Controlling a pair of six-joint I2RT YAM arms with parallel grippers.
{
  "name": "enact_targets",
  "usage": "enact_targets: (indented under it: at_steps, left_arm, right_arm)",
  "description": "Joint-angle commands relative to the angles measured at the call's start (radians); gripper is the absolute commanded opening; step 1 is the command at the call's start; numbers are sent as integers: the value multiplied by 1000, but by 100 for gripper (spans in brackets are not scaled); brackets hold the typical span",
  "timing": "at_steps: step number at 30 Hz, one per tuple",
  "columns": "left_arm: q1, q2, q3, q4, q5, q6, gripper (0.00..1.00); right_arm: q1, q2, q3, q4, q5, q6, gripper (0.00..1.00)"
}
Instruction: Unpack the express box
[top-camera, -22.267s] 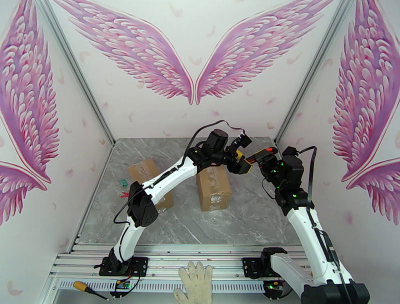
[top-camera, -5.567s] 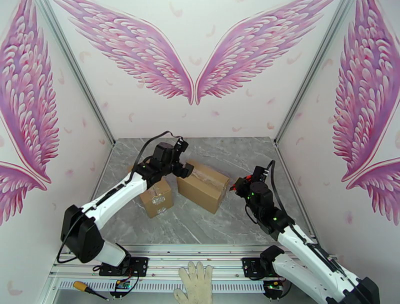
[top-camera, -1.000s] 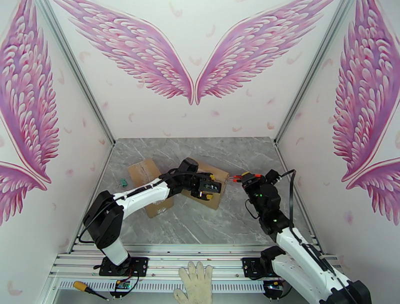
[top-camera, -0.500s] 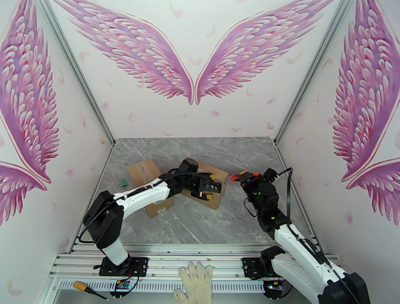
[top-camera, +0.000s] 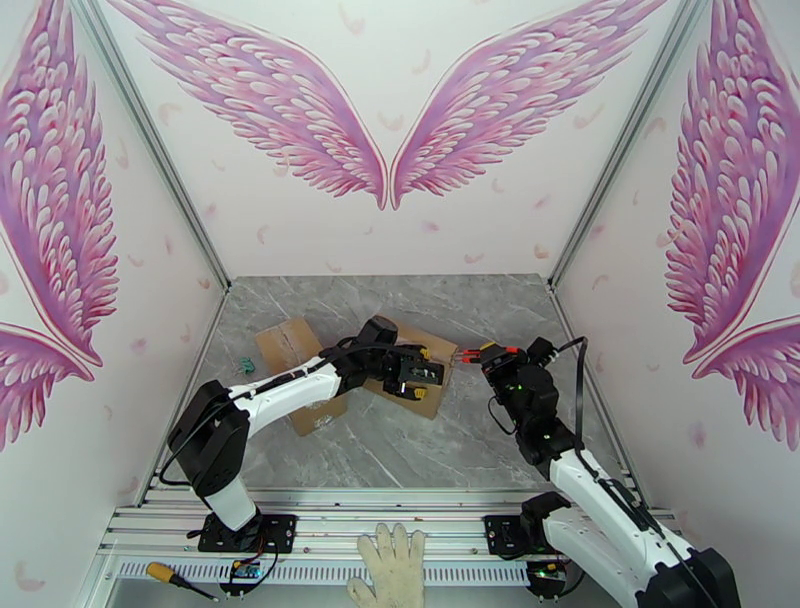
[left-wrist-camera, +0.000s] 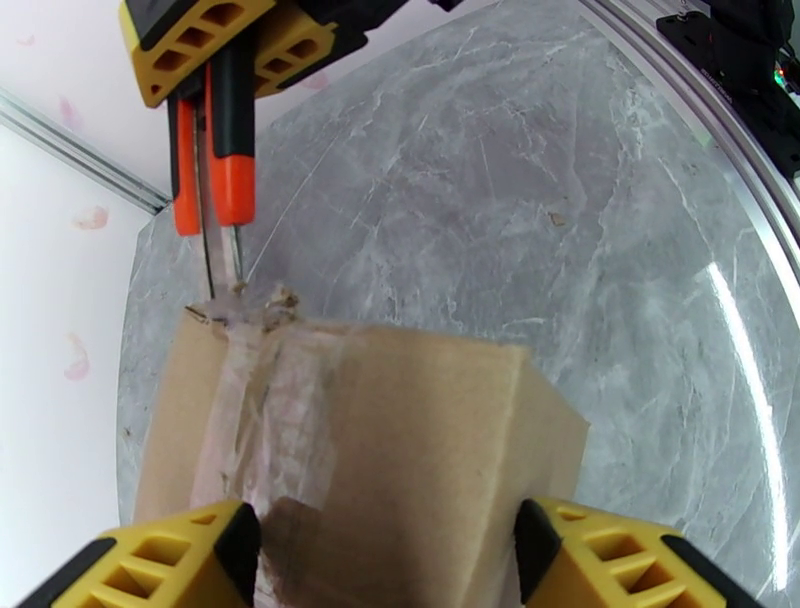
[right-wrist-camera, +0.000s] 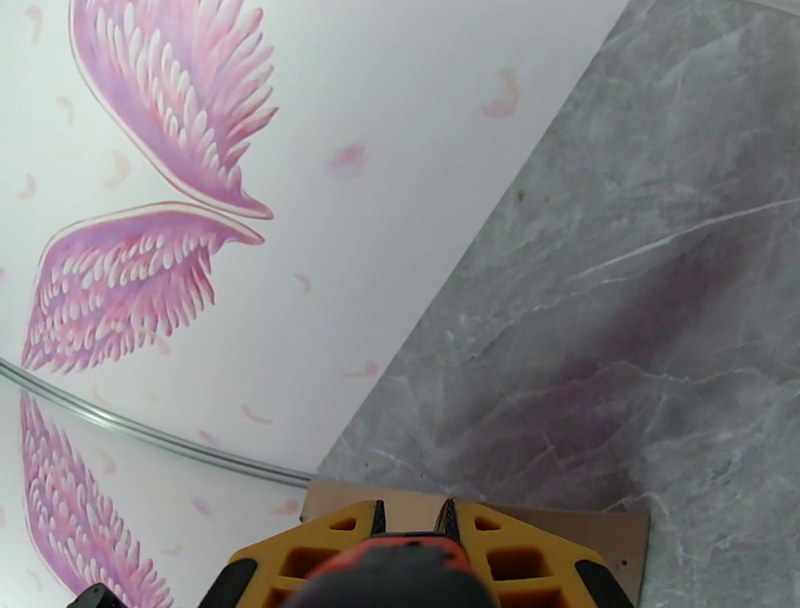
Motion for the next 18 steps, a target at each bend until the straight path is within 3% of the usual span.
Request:
enact_targets:
  at_steps: [1,8,18]
  left_arm:
    - [-4,25,34,34,-35,-9,74]
    - [-2,32,34,53,-59,-10,76]
    - [38,43,84,31,-51,20,78]
  right_arm:
    - [-2,-4,-12,-30,-69,29,0]
    - [-9,-43,-29,-75,-157,72,0]
    - [-80,-28,-39,-92,-426,97,0]
